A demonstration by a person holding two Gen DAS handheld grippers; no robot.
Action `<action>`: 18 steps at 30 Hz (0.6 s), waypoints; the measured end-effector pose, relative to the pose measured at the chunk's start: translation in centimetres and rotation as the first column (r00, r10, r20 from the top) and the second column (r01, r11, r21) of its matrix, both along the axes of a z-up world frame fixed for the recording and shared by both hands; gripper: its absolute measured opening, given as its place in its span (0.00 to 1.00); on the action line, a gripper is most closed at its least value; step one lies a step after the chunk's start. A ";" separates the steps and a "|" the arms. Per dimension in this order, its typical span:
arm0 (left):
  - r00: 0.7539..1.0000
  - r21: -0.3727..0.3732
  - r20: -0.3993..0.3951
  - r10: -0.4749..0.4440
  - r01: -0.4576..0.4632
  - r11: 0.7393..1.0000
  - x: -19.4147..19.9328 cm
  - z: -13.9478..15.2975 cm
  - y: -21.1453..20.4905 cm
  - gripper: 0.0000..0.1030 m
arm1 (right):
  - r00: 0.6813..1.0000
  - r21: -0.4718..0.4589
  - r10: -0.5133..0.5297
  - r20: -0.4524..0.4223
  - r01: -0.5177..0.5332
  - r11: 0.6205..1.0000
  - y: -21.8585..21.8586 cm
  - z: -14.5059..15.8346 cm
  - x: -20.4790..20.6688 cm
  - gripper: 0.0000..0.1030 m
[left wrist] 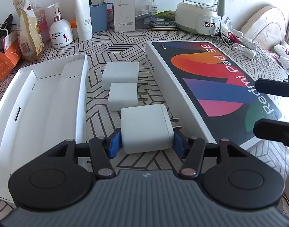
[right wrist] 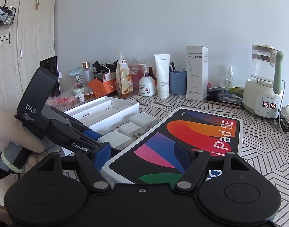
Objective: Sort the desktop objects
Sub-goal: 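Lift the charger with the left gripper and carry it over the tray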
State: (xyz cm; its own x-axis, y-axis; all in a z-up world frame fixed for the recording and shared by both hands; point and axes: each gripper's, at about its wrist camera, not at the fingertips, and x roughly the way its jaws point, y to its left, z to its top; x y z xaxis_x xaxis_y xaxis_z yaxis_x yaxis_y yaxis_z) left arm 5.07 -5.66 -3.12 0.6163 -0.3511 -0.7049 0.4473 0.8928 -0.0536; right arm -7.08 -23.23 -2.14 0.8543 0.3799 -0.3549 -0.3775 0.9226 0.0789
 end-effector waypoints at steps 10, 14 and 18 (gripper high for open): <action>0.996 -0.006 0.085 -0.010 0.011 1.000 -1.8 1.7 0.4 0.54 | 1.000 0.000 -0.008 -0.001 0.008 1.000 0.2 -0.1 -0.7 0.76; 0.994 -0.026 0.113 0.001 0.002 1.000 -2.5 2.8 1.3 0.54 | 1.000 -0.001 -0.010 -0.007 0.010 1.000 0.2 -0.1 -0.7 0.77; 0.991 -0.052 0.128 0.030 -0.024 0.998 -2.7 4.1 2.8 0.54 | 1.000 0.006 0.001 -0.015 0.000 1.000 0.6 -0.2 -0.2 0.77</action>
State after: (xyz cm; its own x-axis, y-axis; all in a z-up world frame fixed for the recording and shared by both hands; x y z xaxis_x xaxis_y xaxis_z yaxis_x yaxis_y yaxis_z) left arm 2.42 -2.90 0.99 0.7105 -0.3661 -0.6009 0.4293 0.9022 -0.0421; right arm -7.32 -22.65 -2.32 0.8485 0.3824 -0.3658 -0.3767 0.9220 0.0900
